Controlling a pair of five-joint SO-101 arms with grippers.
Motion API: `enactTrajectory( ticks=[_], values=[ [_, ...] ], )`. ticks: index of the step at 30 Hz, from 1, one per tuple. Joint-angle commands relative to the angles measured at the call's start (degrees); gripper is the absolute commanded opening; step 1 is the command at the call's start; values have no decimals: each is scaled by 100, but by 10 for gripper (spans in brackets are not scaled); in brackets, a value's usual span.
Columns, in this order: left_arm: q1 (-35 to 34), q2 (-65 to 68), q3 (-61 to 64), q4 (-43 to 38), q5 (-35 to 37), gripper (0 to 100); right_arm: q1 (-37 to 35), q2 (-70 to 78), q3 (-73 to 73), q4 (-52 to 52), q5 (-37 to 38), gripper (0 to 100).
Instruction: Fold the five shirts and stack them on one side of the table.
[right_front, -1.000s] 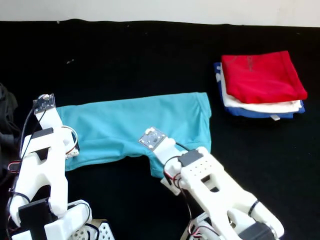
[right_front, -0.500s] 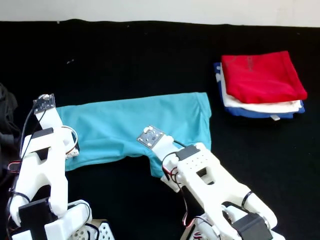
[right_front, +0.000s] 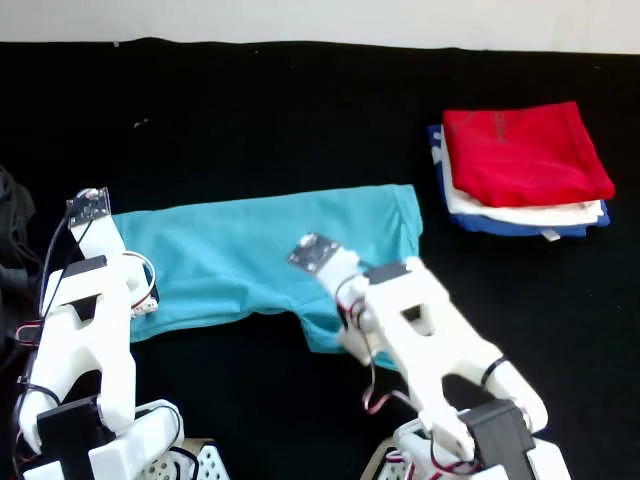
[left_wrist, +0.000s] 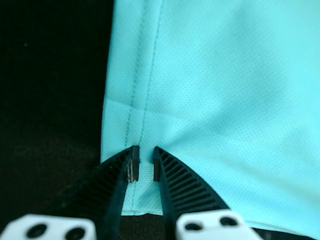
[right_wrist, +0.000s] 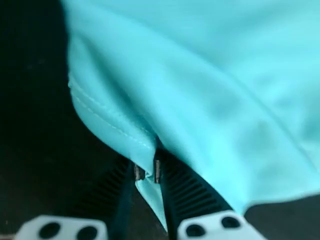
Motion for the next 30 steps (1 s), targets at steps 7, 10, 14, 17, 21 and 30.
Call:
enactTrajectory(
  ticks=[7,10,14,17,21,30],
  values=[
    [-145,31,110,-53,62,77,532,2009,-4207,1499,343,5],
    [-145,31,110,-53,62,77,532,3020,-5393,1640,334,5],
    [-145,31,110,-53,62,77,514,4136,-6712,1824,325,6],
    [-145,31,110,-53,62,77,549,4866,-7547,2053,299,63],
    [-145,31,110,-53,62,77,734,5499,-8558,2185,-431,205],
    [-145,31,110,-53,62,77,1138,5692,-10334,3204,-1266,137]
  ],
)
